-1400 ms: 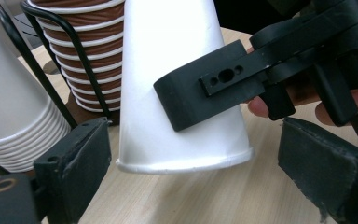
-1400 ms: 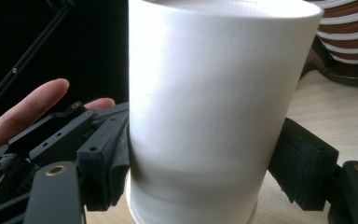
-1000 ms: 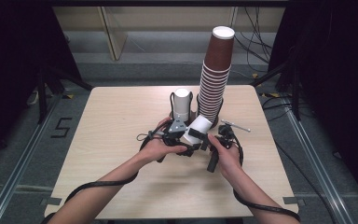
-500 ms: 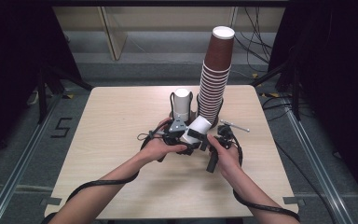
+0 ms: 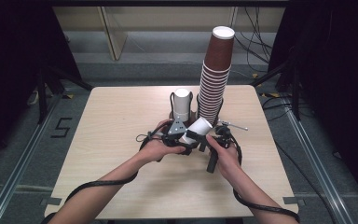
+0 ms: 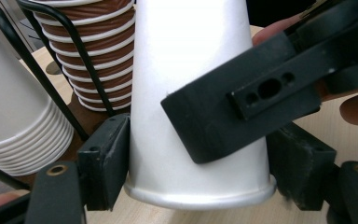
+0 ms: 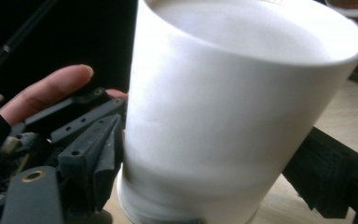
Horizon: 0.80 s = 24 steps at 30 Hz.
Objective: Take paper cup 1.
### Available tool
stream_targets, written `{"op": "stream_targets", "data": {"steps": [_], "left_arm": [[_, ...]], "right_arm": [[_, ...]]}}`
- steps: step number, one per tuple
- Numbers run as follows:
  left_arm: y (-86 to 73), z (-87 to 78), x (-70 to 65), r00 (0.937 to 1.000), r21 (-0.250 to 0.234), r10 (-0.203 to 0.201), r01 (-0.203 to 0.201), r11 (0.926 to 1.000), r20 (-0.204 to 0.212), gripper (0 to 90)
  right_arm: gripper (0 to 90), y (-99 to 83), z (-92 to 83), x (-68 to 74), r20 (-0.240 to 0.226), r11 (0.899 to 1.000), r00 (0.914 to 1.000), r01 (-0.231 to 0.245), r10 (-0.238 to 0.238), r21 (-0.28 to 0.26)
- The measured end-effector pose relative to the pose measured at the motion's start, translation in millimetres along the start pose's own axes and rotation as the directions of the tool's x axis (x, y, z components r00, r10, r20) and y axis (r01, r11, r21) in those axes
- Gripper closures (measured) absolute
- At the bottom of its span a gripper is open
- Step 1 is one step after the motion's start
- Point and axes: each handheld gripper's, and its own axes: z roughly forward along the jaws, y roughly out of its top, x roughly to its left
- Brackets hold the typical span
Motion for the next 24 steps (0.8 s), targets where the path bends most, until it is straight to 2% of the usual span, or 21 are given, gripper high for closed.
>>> {"op": "stream_targets", "data": {"steps": [4,10,17,18,20,21,22,23,24], "left_arm": [[0.3,-1.8,0.9,1.0000,-0.015,0.008,-0.008,0.9999,0.001,27.2],[0.5,-3.4,1.1,0.9994,-0.017,0.030,-0.030,0.9994,-0.017,27.4],[-0.1,-6.6,10.8,0.9972,-0.015,0.069,-0.070,0.9975,-0.027,27.5],[-0.1,-8.6,12.2,0.9971,0.001,0.072,-0.072,0.9974,-0.026,27.4],[-0.4,-10.9,13.6,0.9987,-0.002,0.045,-0.045,0.9990,-0.022,27.4],[0.4,-12.8,16.3,0.9979,0.008,0.060,-0.060,0.9982,-0.023,27.5],[1.2,-13.7,19.2,0.9965,-0.001,0.078,-0.078,0.9969,-0.029,27.5],[1.9,-16.3,22.1,0.9952,0.017,0.095,-0.094,0.9954,-0.027,27.7],[1.2,-16.8,22.3,0.9973,0.005,0.071,-0.071,0.9975,-0.021,27.7]], "right_arm": [[17.3,0.8,-0.7,1.4,-0.008,1.000,0.9999,0.015,-0.015,-0.001],[17.3,1.5,-2.0,1.8,-0.016,1.000,0.9999,-0.004,0.004,-0.006],[17.3,4.5,-6.9,2.5,-0.032,1.000,0.9993,0.019,-0.019,0.011],[17.3,4.9,-8.9,3.8,-0.033,1.000,0.9994,0.009,-0.008,0.022],[17.5,5.1,-11.4,3.6,-0.033,0.999,0.9992,0.025,-0.024,0.034],[17.5,4.3,-13.9,4.2,-0.040,0.997,0.9986,0.038,-0.036,0.062],[17.5,4.3,-13.9,4.2,-0.040,0.997,0.9986,0.038,-0.036,0.062],[17.6,3.6,-15.7,5.8,-0.035,0.996,0.9986,0.042,-0.039,0.080],[17.6,3.3,-16.8,4.9,-0.039,0.993,0.9965,0.078,-0.075,0.091]]}}
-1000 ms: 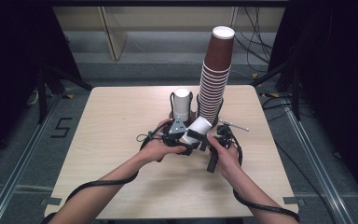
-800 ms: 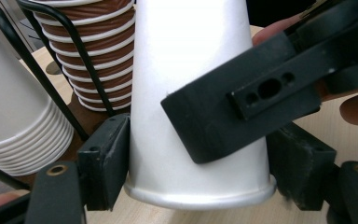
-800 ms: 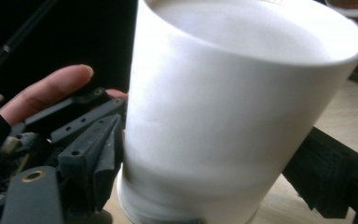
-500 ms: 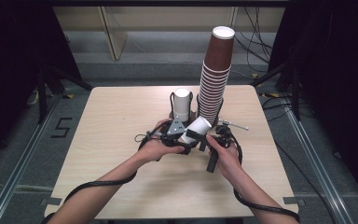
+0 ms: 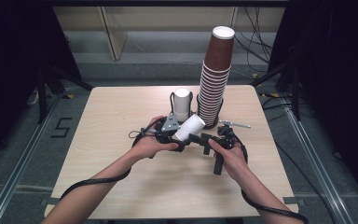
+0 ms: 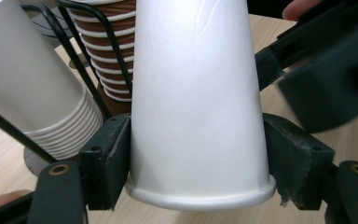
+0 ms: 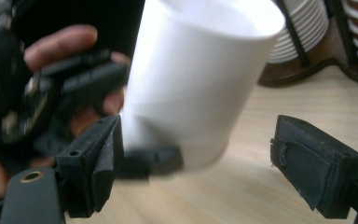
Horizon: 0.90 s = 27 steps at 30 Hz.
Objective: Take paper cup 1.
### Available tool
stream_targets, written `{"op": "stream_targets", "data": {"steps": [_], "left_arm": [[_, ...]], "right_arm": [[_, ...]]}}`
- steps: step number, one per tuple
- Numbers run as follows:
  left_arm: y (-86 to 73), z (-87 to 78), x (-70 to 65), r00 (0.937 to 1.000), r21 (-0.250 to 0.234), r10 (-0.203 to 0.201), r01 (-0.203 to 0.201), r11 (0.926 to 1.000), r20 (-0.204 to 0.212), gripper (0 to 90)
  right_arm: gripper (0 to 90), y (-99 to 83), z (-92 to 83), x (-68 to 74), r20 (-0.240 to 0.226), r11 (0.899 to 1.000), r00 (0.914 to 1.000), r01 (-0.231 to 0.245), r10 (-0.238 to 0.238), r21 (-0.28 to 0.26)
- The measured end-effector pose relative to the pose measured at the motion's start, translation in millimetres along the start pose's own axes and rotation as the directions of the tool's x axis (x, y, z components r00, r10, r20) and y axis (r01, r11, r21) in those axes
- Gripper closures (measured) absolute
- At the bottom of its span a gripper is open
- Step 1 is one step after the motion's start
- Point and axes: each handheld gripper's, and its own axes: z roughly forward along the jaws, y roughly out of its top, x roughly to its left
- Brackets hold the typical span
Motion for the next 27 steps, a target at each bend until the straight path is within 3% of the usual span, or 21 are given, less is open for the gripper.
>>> {"op": "stream_targets", "data": {"steps": [4,6,7,9,11,12,13,14,15,17,18,19,20,21,24,25,26,27], "left_arm": [[-1.6,-8.6,5.2,1.0000,0.044,0.004,-0.004,0.9990,0.002,28.1],[-1.7,-12.4,8.3,0.9997,0.057,0.024,-0.024,0.9981,0.010,28.2],[-1.2,-15.1,11.0,0.9988,0.069,0.048,-0.049,0.9964,0.013,28.3],[-1.0,-18.7,11.5,0.9990,0.084,0.035,-0.037,0.9958,0.030,28.3],[0.4,-24.2,12.3,0.9979,0.129,0.035,-0.042,0.9907,0.055,28.3],[1.3,-26.1,13.2,0.9974,0.140,0.042,-0.050,0.9890,0.059,28.3],[2.1,-27.9,13.9,0.9963,0.151,0.053,-0.063,0.9865,0.068,28.2],[3.6,-31.1,14.9,0.9935,0.177,0.072,-0.086,0.9804,0.088,28.2],[3.6,-31.1,14.9,0.9935,0.177,0.072,-0.086,0.9804,0.088,28.1],[4.3,-34.0,14.9,0.9898,0.205,0.089,-0.111,0.9724,0.111,28.1],[4.7,-35.5,15.5,0.9870,0.225,0.100,-0.126,0.9663,0.126,28.1],[4.9,-36.6,15.3,0.9853,0.236,0.106,-0.135,0.9623,0.135,28.1],[5.6,-39.4,15.9,0.9800,0.267,0.124,-0.162,0.9500,0.156,28.1],[5.6,-39.4,15.9,0.9800,0.267,0.124,-0.162,0.9500,0.156,28.1],[6.0,-41.8,16.1,0.9740,0.300,0.129,-0.181,0.9366,0.187,28.1],[5.4,-41.7,14.8,0.9753,0.301,0.116,-0.170,0.9384,0.188,28.1],[6.1,-43.6,16.0,0.9695,0.332,0.139,-0.201,0.9216,0.202,28.1],[5.9,-43.8,15.8,0.9690,0.342,0.133,-0.200,0.9183,0.208,28.1]], "right_arm": [[17.6,-1.0,-5.7,-0.8,0.002,0.994,0.9952,0.098,-0.098,0.045],[18.1,-0.2,-8.6,-2.7,-0.006,0.983,0.9853,0.171,-0.171,0.066],[18.7,0.3,-10.9,-3.4,0.009,0.976,0.9790,0.202,-0.204,0.085],[19.6,0.3,-13.1,-4.4,0.008,0.963,0.9697,0.241,-0.244,0.124],[19.6,0.0,-15.6,-5.4,0.010,0.930,0.9468,0.314,-0.322,0.192],[19.6,0.0,-15.6,-5.4,0.010,0.930,0.9468,0.314,-0.322,0.192],[19.6,0.1,-17.1,-5.8,0.032,0.894,0.9168,0.379,-0.398,0.240],[19.6,0.3,-17.4,-6.4,0.039,0.872,0.8960,0.419,-0.442,0.253],[19.6,0.3,-17.4,-6.4,0.039,0.872,0.8960,0.419,-0.442,0.253],[19.6,-1.5,-16.8,-5.6,0.036,0.851,0.8816,0.443,-0.471,0.281],[19.6,-1.6,-16.9,-5.6,0.033,0.833,0.8687,0.462,-0.494,0.304],[19.6,-2.0,-16.3,-6.4,0.026,0.808,0.8487,0.493,-0.528,0.321],[19.6,-2.9,-16.0,-5.7,0.014,0.768,0.8200,0.529,-0.572,0.362],[19.6,-2.9,-16.0,-5.7,0.014,0.768,0.8200,0.529,-0.572,0.362],[19.6,-4.0,-13.9,-7.1,-0.027,0.697,0.7722,0.587,-0.635,0.412],[19.6,-4.5,-13.7,-6.5,-0.031,0.684,0.7673,0.588,-0.641,0.432],[19.6,-5.6,-11.5,-6.9,-0.072,0.636,0.7359,0.626,-0.673,0.450],[19.6,-5.3,-10.7,-7.5,-0.099,0.609,0.7165,0.649,-0.691,0.456]]}}
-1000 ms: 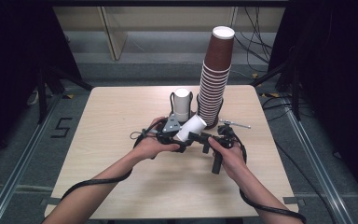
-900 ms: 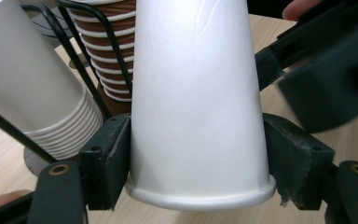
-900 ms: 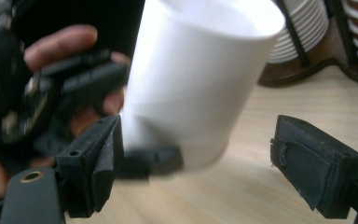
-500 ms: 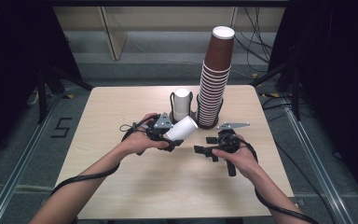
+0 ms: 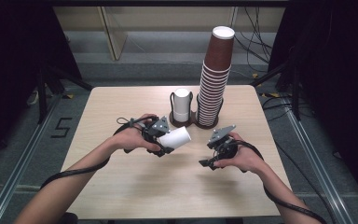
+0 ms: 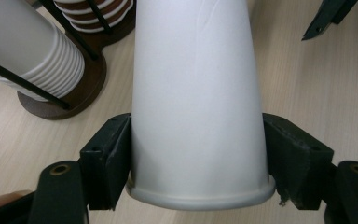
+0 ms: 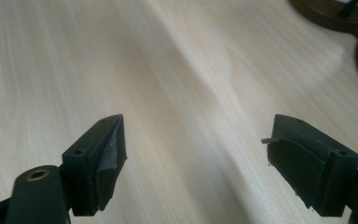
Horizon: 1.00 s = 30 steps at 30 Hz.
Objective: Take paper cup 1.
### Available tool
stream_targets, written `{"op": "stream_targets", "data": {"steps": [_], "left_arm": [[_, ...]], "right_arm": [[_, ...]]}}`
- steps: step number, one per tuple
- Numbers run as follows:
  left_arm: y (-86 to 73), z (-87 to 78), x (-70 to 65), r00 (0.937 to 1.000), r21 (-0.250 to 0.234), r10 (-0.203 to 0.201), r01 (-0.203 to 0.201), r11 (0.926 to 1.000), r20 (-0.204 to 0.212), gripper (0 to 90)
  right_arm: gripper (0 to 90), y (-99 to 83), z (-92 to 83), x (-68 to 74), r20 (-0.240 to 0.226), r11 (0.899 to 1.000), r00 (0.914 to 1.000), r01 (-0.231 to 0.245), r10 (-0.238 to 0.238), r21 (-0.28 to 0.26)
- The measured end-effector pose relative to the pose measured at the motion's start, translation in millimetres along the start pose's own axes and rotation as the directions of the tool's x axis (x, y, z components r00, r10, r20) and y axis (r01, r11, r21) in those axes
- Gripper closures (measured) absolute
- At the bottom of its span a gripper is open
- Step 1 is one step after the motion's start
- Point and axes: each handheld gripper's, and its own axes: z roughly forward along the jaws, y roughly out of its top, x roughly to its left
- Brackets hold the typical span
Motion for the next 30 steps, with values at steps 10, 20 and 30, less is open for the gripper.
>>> {"op": "stream_targets", "data": {"steps": [10,20,30], "left_arm": [[1.4,-2.0,-4.7,0.9969,0.134,0.050,-0.058,0.9893,0.060,28.2],[12.0,-1.5,-9.7,0.9831,0.262,0.150,-0.173,0.9496,0.105,28.1],[20.4,3.6,-14.4,0.9766,0.294,0.163,-0.198,0.9350,0.140,28.1]], "right_arm": [[19.9,3.3,4.9,3.8,-0.072,0.987,0.9898,0.129,-0.123,0.094],[19.8,9.5,15.8,6.7,-0.102,0.968,0.9748,0.211,-0.198,0.139],[20.0,18.6,18.3,13.5,-0.102,0.962,0.9672,0.244,-0.232,0.124]]}}
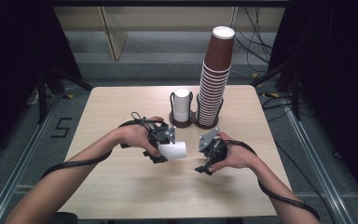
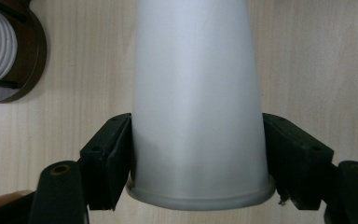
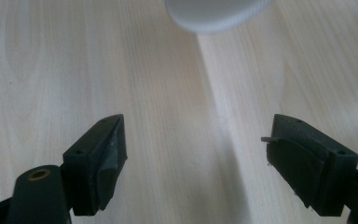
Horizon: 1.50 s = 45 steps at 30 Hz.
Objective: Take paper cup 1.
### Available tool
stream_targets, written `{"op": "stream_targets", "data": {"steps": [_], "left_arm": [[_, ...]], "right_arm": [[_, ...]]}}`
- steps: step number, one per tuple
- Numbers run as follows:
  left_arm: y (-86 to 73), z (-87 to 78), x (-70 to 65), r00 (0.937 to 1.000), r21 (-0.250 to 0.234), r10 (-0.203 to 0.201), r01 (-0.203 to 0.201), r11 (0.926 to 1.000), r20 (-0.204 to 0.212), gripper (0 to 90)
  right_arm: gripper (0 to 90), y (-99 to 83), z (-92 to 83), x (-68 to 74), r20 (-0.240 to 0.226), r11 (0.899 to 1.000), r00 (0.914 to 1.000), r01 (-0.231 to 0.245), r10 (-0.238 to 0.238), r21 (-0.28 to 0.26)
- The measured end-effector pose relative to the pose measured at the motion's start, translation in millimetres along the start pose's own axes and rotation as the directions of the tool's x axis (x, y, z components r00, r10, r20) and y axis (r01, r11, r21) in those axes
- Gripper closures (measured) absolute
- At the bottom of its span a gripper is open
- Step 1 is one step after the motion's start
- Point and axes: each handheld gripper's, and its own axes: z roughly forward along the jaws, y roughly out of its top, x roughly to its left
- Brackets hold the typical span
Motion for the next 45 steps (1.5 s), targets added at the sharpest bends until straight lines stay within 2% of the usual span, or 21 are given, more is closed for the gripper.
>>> {"op": "stream_targets", "data": {"steps": [10,12,15,16,17,20,24,25,28,30,31,33,36,37,38,39,40,42,43,44,45], "left_arm": [[8.0,6.6,-4.0,0.9991,0.032,0.032,-0.033,0.9989,0.028,28.2],[8.9,7.4,-4.4,0.9989,0.033,0.036,-0.037,0.9988,0.031,28.2],[9.5,8.8,-4.8,0.9987,0.034,0.040,-0.041,0.9986,0.031,28.2],[9.6,9.1,-5.1,0.9986,0.038,0.038,-0.039,0.9985,0.037,28.2],[9.8,9.4,-5.0,0.9985,0.040,0.041,-0.043,0.9983,0.036,28.2],[9.7,10.5,-6.2,0.9988,0.030,0.031,-0.032,0.9990,0.038,28.3],[10.2,10.7,-6.5,0.9984,0.032,0.040,-0.041,0.9986,0.039,28.2],[9.9,12.8,-9.6,0.9990,0.001,0.002,-0.002,1.0000,0.044,28.3],[10.4,11.9,-8.2,0.9987,0.020,0.028,-0.028,0.9994,0.042,28.2],[10.5,11.8,-8.5,0.9990,0.010,0.022,-0.022,0.9997,0.039,28.3],[10.4,12.1,-9.5,0.9990,-0.003,0.007,-0.007,1.0000,0.043,28.3],[11.2,9.5,-6.1,0.9979,0.034,0.055,-0.056,0.9979,0.034,28.3],[11.5,10.2,-6.8,0.9980,0.023,0.052,-0.053,0.9984,0.036,28.3],[11.5,10.7,-7.2,0.9973,0.023,0.051,-0.052,0.9984,0.053,28.3],[13.3,10.0,-2.9,0.9911,0.035,0.118,-0.120,0.9921,0.062,28.3],[13.7,9.8,-2.8,0.9905,0.037,0.122,-0.125,0.9915,0.063,28.3],[13.8,9.9,-3.3,0.9906,0.035,0.121,-0.123,0.9917,0.064,28.3],[14.0,10.4,-3.4,0.9902,0.037,0.124,-0.127,0.9913,0.065,28.3],[13.4,10.3,-4.7,0.9930,0.037,0.106,-0.108,0.9935,0.053,28.4],[11.9,11.7,-9.4,0.9983,0.012,0.043,-0.043,0.9990,0.040,28.4],[11.9,11.9,-9.7,0.9983,0.005,0.039,-0.040,0.9992,0.042,28.4]], "right_arm": [[19.8,26.2,-0.9,2.6,0.013,0.992,0.9931,0.117,-0.116,-0.041],[19.8,30.6,-0.5,5.4,0.003,0.995,0.9957,0.093,-0.093,-0.038],[19.8,36.8,1.2,5.9,0.001,0.991,0.9925,0.122,-0.122,-0.049],[20.1,38.8,1.3,10.1,0.000,0.996,0.9968,0.080,-0.080,-0.046],[20.1,38.8,1.3,10.1,0.000,0.996,0.9968,0.080,-0.080,-0.046],[20.5,42.9,3.9,7.8,0.004,0.989,0.9909,0.135,-0.135,-0.064],[21.9,46.0,6.5,10.0,0.005,0.989,0.9910,0.134,-0.133,-0.070],[22.1,46.9,7.3,9.6,0.005,0.987,0.9892,0.146,-0.147,-0.070],[22.5,47.4,8.6,11.0,-0.012,0.989,0.9904,0.137,-0.138,-0.059],[23.2,47.7,9.9,11.5,-0.004,0.990,0.9915,0.130,-0.130,-0.061],[23.6,48.4,10.4,10.5,-0.003,0.987,0.9887,0.149,-0.150,-0.066],[24.8,48.7,11.6,10.2,-0.005,0.985,0.9874,0.157,-0.158,-0.071],[26.7,48.8,11.0,10.0,0.010,0.984,0.9876,0.157,-0.157,-0.081],[28.0,48.7,12.0,9.3,-0.004,0.984,0.9867,0.161,-0.162,-0.079],[28.8,47.8,11.2,12.3,-0.005,0.991,0.9930,0.117,-0.118,-0.069],[30.0,48.2,12.1,12.1,-0.008,0.989,0.9919,0.126,-0.127,-0.079],[30.9,48.3,12.7,12.4,-0.009,0.989,0.9921,0.124,-0.125,-0.086],[31.6,47.7,13.5,15.9,-0.016,0.993,0.9965,0.081,-0.083,-0.092],[32.0,47.7,14.1,14.9,-0.016,0.990,0.9945,0.102,-0.104,-0.094],[32.2,47.5,13.7,15.5,-0.002,0.991,0.9942,0.107,-0.107,-0.086],[32.5,47.0,13.6,13.5,0.000,0.985,0.9882,0.153,-0.153,-0.075]]}}
